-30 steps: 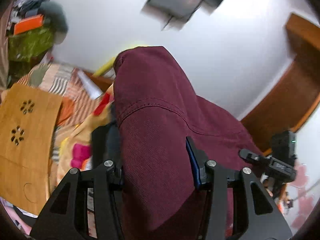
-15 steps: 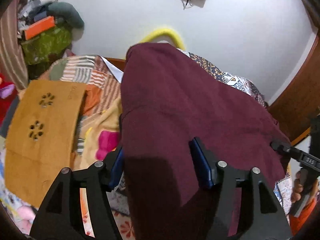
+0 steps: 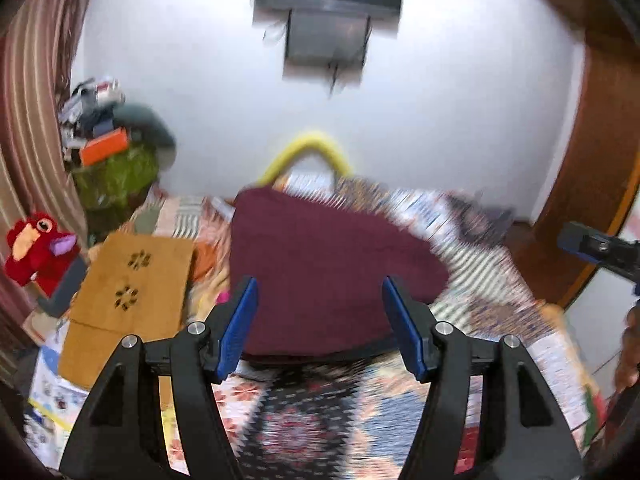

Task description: Fold large clothes

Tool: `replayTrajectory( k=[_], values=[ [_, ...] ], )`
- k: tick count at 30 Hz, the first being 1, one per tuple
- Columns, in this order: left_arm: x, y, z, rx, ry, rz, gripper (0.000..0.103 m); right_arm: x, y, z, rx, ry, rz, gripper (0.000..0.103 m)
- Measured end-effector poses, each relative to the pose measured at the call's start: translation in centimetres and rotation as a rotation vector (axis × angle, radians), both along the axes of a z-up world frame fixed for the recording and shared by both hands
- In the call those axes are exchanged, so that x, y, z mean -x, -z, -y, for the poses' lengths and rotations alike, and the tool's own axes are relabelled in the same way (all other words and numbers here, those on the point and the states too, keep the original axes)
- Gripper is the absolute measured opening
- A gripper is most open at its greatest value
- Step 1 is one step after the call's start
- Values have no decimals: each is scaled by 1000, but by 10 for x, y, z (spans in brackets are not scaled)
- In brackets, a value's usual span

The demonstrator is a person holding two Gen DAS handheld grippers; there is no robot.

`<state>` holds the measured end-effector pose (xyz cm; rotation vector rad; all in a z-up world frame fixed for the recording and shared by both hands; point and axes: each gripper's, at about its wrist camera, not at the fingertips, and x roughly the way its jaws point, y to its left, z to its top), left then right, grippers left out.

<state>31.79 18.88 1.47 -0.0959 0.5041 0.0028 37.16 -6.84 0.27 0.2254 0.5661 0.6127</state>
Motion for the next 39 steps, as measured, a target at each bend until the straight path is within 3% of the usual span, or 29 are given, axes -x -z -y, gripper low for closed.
replayTrajectory(
  k=[5,9,14,17,19,20,22,39],
  values=[
    [80,-43,24,43,27,181,63,82,-39,7,-7,-2,199,49],
    [143,-68,39,27,18,318,63,133,-50,13,-12,-1,326,49],
    [201,-71,51,14,27,438,64,176,-50,14,-1,39,442,51],
    [224,-65,60,-33,-41,496,76,190,-44,10,15,56,491,73],
    [238,-57,66,-80,-102,532,87,196,-39,7,18,82,516,93],
    [242,-54,69,-91,-117,540,96,198,-36,5,18,101,528,95],
    [249,-46,73,-103,-149,551,103,199,-32,3,20,127,536,103],
    [247,-22,65,-87,-183,492,103,187,-17,6,80,142,476,103]
  ],
)
